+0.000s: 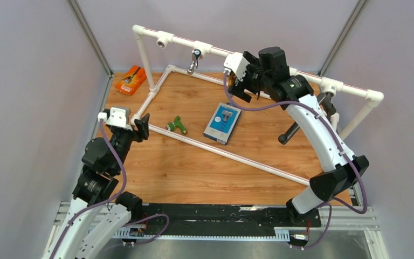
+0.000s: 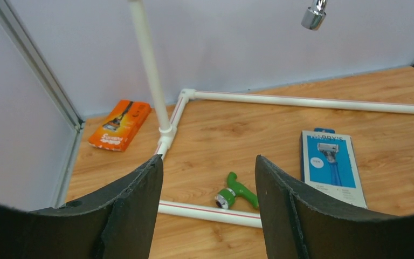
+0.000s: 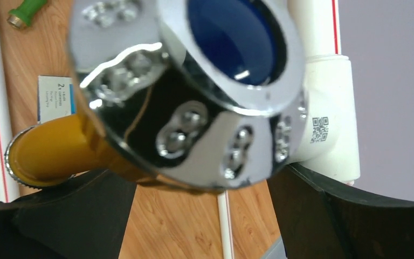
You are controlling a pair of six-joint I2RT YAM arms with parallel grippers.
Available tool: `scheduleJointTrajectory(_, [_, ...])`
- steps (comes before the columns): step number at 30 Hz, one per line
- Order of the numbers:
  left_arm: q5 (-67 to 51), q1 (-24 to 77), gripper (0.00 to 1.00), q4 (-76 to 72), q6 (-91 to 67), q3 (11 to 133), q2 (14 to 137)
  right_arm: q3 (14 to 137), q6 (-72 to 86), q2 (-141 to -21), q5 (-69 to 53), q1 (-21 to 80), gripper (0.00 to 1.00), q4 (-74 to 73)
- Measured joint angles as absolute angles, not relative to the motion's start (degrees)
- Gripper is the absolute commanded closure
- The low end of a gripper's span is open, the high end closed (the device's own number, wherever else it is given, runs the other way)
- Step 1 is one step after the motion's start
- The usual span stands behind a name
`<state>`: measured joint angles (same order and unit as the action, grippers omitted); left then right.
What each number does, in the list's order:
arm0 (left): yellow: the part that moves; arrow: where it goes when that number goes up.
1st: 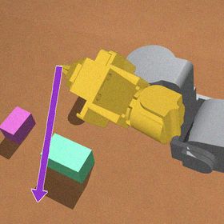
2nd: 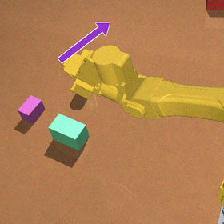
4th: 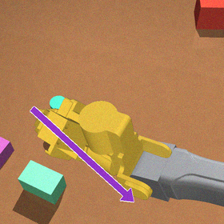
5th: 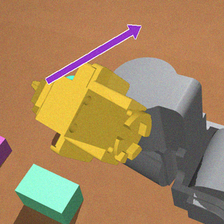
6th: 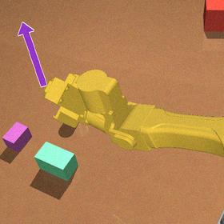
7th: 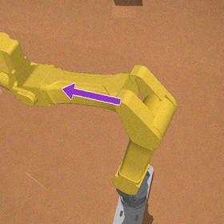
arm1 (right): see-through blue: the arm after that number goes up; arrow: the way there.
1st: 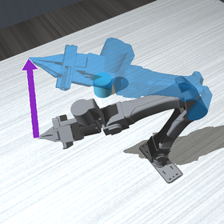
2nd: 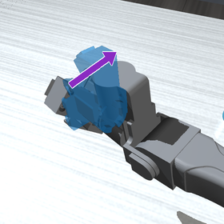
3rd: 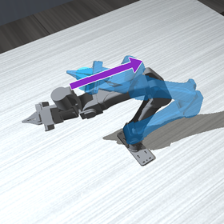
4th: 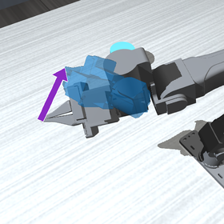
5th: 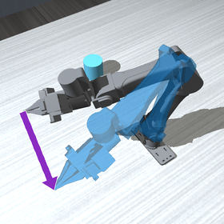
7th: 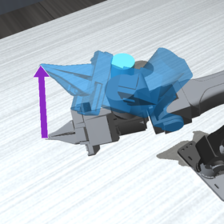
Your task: Install the water faucets
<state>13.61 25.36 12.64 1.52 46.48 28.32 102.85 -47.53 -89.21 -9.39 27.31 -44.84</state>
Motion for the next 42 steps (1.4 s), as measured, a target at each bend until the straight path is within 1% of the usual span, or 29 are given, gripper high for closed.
scheduleJointTrajectory(1, [13.45,25.36,0.31,12.82,0.93,46.13,28.18,103.48,-46.92,-89.69,-10.37,26.74,0.14,-45.67])
scheduleJointTrajectory(3, [12.80,25.36,0.32,13.17,-0.36,45.43,28.01,103.85,-45.17,-89.73,-12.25,26.24,0.21,-46.54])
scheduleJointTrajectory(6, [11.09,25.36,0.32,13.80,-2.42,44.58,27.97,104.03,-36.91,-90.19,-18.35,23.79,0.30,-45.19])
scheduleJointTrajectory(9, [9.28,25.36,0.32,14.20,-4.25,44.18,28.27,104.33,-28.12,-92.03,-26.46,20.05,0.32,-43.81])
scheduleJointTrajectory(11, [7.92,25.36,0.32,14.24,-5.43,44.18,28.82,104.55,-22.20,-93.30,-33.91,17.32,0.37,-43.46])
scheduleJointTrajectory(12, [7.46,25.36,0.32,14.24,-5.98,44.18,29.10,104.77,-19.46,-93.78,-37.34,15.97,0.36,-43.00])
scheduleJointTrajectory(14, [6.42,25.36,0.32,14.24,-6.79,44.18,29.76,105.23,-14.41,-94.91,-43.94,12.99,0.31,-41.63])
scheduleJointTrajectory(16, [5.78,25.36,0.32,14.24,-7.44,44.18,30.20,105.95,-12.40,-95.94,-48.29,10.72,0.26,-40.03])
scheduleJointTrajectory(18, [5.37,25.36,0.32,14.22,-7.92,44.18,30.55,106.28,-12.21,-96.16,-51.07,9.72,0.23,-39.62])
scheduleJointTrajectory(20, [5.15,25.36,0.32,14.17,-8.36,44.18,30.74,106.54,-12.60,-96.14,-52.60,9.67,0.23,-39.66])
scheduleJointTrajectory(22, [5.04,25.36,0.32,14.11,-8.71,44.18,30.92,106.61,-12.53,-96.12,-53.25,9.74,0.27,-39.75])
scheduleJointTrajectory(23, [5.02,25.36,0.32,14.09,-8.80,44.18,30.98,106.65,-12.49,-96.07,-53.23,9.74,0.28,-39.70])
scheduleJointTrajectory(24, [4.97,25.36,0.32,14.09,-8.93,44.18,31.05,106.65,-12.43,-95.98,-53.17,9.74,0.30,-39.75])
scheduleJointTrajectory(25, [4.95,25.36,0.32,14.09,-9.10,44.18,31.09,106.65,-12.40,-95.83,-53.10,9.74,0.35,-40.01])
scheduleJointTrajectory(26, [4.91,25.36,0.32,14.06,-9.19,44.18,31.11,106.61,-12.32,-95.68,-53.04,9.74,0.47,-40.21])
scheduleJointTrajectory(27, [4.75,25.36,0.32,14.00,-9.56,44.18,31.18,106.34,-12.12,-95.39,-52.16,9.76,0.54,-40.47])
scheduleJointTrajectory(29, [4.21,25.36,0.32,13.82,-10.26,44.18,31.48,105.67,-11.79,-94.76,-48.58,9.78,0.77,-40.53])
scheduleJointTrajectory(31, [3.27,25.36,0.32,13.67,-11.05,44.21,32.32,105.27,-10.85,-94.24,-45.04,9.41,0.90,-39.03])
scheduleJointTrajectory(34, [1.56,25.36,0.32,13.04,-12.51,44.60,34.72,104.77,-11.38,-92.40,-41.65,9.74,0.93,-38.92])
scheduleJointTrajectory(37, [0.08,26.24,0.32,12.12,-13.91,46.06,38.00,103.85,-13.80,-90.15,-34.48,12.34,0.95,-38.98])
scheduleJointTrajectory(39, [0.25,28.36,0.32,11.16,-14.31,47.55,40.47,103.13,-16.43,-88.77,-29.15,14.63,1.00,-39.27])
scheduleJointTrajectory(42, [1.80,34.54,0.32,8.08,-14.66,49.78,44.53,102.37,-20.69,-87.46,-19.59,18.79,1.00,-39.62])
